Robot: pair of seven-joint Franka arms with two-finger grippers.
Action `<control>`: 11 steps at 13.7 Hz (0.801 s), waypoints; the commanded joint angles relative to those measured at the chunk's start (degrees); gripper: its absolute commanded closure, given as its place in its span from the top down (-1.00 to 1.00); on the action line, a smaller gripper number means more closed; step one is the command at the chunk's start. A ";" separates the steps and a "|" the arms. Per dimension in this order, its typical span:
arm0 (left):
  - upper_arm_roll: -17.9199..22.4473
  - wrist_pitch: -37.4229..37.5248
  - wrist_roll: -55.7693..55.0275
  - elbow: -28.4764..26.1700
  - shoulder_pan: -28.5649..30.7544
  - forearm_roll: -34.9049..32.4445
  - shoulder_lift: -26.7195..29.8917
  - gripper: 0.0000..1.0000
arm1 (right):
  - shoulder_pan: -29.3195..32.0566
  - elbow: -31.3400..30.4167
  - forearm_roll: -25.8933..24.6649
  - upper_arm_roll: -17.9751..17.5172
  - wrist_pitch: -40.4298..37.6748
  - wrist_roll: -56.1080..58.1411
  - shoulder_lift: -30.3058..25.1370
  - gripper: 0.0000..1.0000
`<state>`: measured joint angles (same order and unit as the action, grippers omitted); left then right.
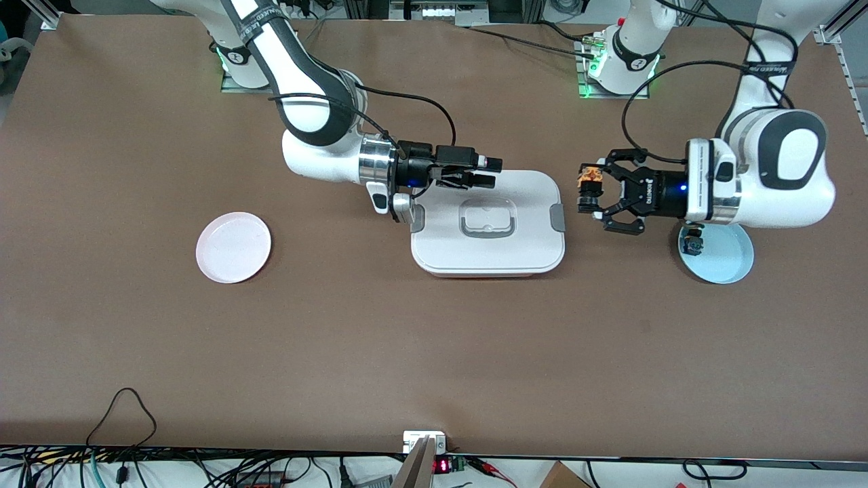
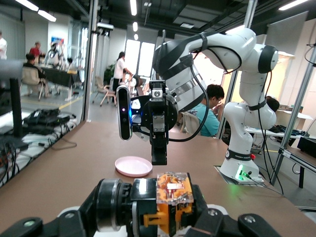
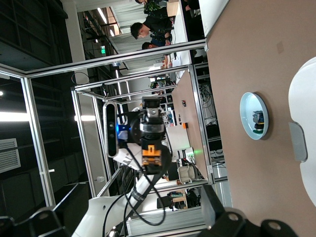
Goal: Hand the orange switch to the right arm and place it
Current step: 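Carry the orange switch toward the right gripper above the white box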
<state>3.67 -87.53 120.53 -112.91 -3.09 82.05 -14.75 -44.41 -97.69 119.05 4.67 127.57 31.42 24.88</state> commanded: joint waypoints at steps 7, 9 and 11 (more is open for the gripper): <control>0.64 2.98 5.51 0.32 -8.15 9.71 -5.90 -1.00 | -1.72 3.74 1.79 0.61 2.25 0.66 2.72 1.00; 0.64 2.89 5.50 0.41 -9.56 11.46 -6.25 -1.00 | -2.25 4.17 2.50 0.61 3.73 0.66 3.16 1.00; 0.64 2.89 5.33 0.67 -10.79 13.13 -6.34 -1.00 | -3.13 4.61 2.50 0.61 4.97 0.66 3.51 1.00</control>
<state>3.58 -85.74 123.86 -112.93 -12.40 92.64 -20.40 -46.03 -95.19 120.16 4.69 130.56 31.45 27.10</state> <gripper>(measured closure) 0.278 0.000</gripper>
